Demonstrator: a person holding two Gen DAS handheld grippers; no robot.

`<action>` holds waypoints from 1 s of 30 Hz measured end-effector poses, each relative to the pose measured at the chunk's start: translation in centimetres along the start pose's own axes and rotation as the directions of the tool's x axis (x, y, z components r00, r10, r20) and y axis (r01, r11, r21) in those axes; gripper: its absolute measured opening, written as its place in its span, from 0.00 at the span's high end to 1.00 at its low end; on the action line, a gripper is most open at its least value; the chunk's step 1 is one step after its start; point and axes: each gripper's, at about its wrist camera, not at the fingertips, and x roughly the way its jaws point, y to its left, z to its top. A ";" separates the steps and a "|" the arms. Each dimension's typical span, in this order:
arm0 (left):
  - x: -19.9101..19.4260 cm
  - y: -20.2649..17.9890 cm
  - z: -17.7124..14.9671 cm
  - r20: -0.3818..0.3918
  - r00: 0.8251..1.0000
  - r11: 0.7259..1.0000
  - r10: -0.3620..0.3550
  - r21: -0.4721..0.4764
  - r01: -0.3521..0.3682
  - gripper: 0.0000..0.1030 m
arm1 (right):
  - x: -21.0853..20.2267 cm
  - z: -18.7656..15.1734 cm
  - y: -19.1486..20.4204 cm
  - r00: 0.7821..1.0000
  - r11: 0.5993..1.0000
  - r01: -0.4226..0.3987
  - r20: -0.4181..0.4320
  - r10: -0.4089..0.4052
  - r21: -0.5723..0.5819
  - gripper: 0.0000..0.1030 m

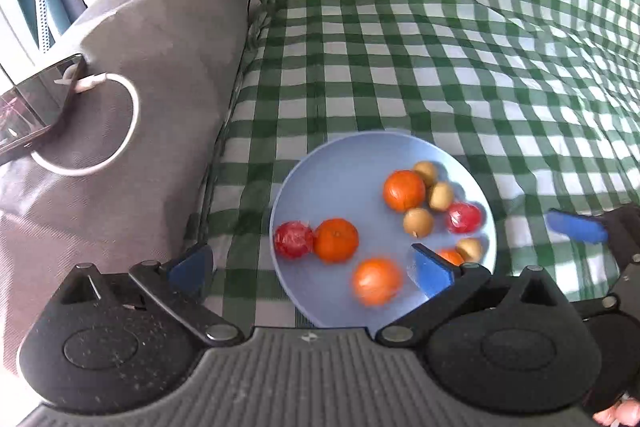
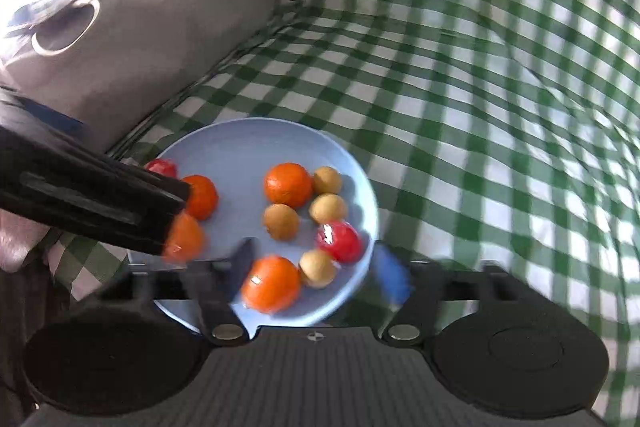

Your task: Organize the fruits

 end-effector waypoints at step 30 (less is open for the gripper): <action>-9.5 1.6 -8.0 0.034 0.999 0.994 -0.012 -0.112 0.015 0.00 | -14.6 -6.3 3.3 0.980 0.983 0.141 0.124 -0.156 0.119 0.01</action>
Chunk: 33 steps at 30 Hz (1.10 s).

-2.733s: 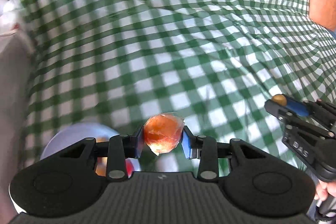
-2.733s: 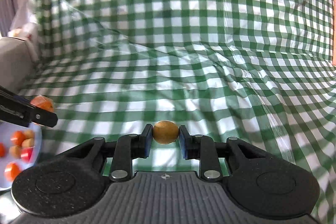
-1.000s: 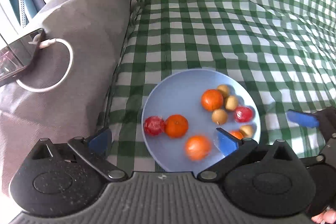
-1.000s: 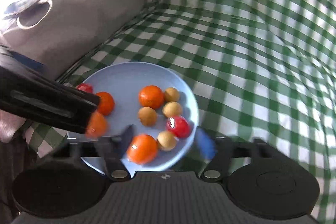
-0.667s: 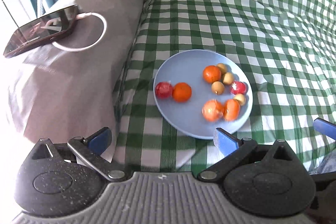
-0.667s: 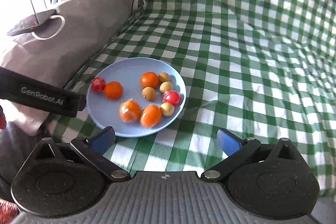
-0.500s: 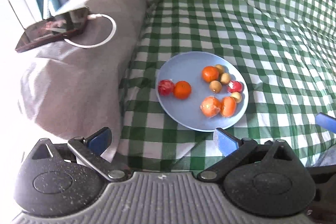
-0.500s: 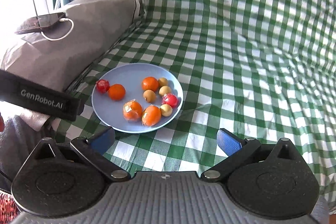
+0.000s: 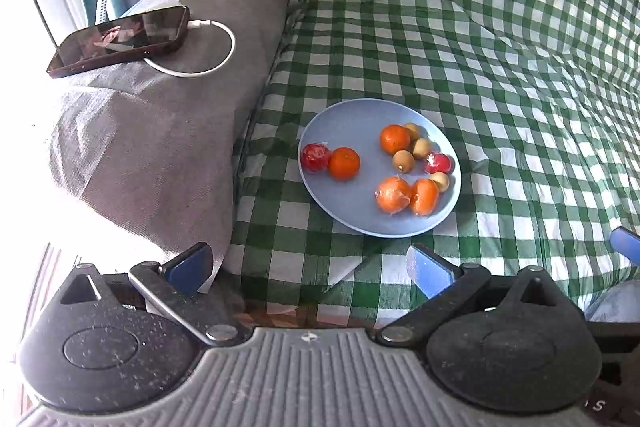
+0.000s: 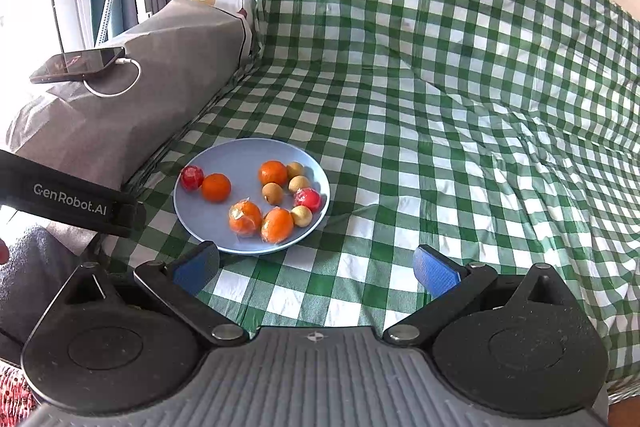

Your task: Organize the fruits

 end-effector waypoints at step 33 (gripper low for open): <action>0.1 -0.4 -0.4 -0.009 0.999 0.998 0.031 0.051 -0.030 0.00 | -0.4 -0.4 0.4 1.000 1.000 -0.013 -0.006 0.013 -0.016 0.01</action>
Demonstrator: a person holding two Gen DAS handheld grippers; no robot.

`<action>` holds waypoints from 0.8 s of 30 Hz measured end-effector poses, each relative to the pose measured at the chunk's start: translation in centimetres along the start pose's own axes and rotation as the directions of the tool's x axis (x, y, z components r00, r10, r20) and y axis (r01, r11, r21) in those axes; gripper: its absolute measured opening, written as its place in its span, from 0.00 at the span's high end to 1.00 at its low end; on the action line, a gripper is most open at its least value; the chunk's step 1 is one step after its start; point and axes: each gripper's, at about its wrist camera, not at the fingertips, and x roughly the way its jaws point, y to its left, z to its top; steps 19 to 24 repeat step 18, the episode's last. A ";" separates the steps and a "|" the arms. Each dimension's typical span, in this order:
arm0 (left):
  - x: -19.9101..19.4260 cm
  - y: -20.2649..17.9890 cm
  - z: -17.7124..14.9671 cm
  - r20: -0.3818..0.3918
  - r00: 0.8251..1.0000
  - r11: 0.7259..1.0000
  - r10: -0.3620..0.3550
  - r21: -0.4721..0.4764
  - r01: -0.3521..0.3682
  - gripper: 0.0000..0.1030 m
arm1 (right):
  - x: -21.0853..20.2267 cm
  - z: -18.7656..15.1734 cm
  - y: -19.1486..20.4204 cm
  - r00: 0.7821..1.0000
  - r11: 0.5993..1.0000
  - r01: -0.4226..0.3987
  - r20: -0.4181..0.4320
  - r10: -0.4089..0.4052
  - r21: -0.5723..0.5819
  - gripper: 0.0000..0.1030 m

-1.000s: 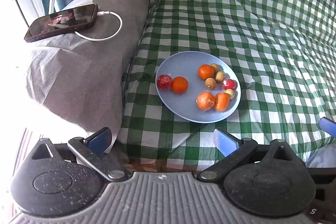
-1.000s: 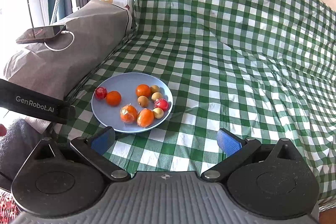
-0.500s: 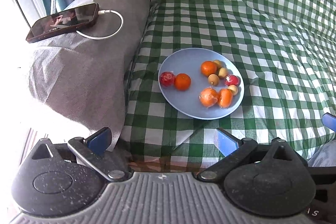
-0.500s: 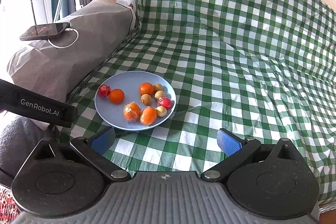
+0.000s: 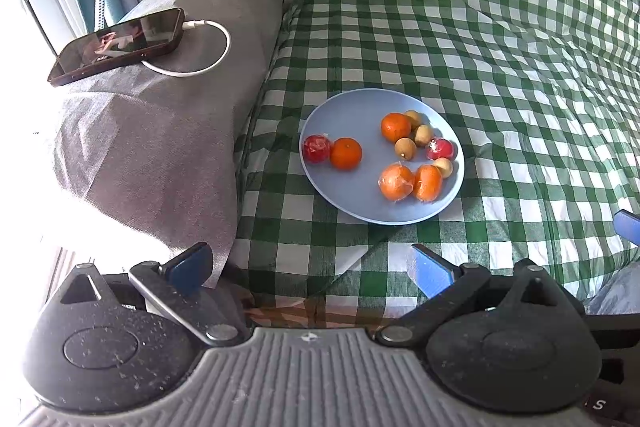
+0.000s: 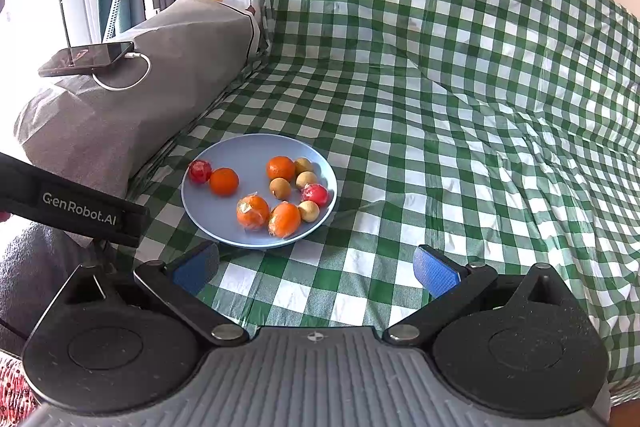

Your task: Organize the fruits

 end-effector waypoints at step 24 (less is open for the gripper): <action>0.4 0.2 -0.1 0.000 1.000 0.999 0.023 0.023 -0.023 0.00 | 0.0 0.1 0.2 1.000 1.000 -0.011 0.009 0.011 -0.005 0.01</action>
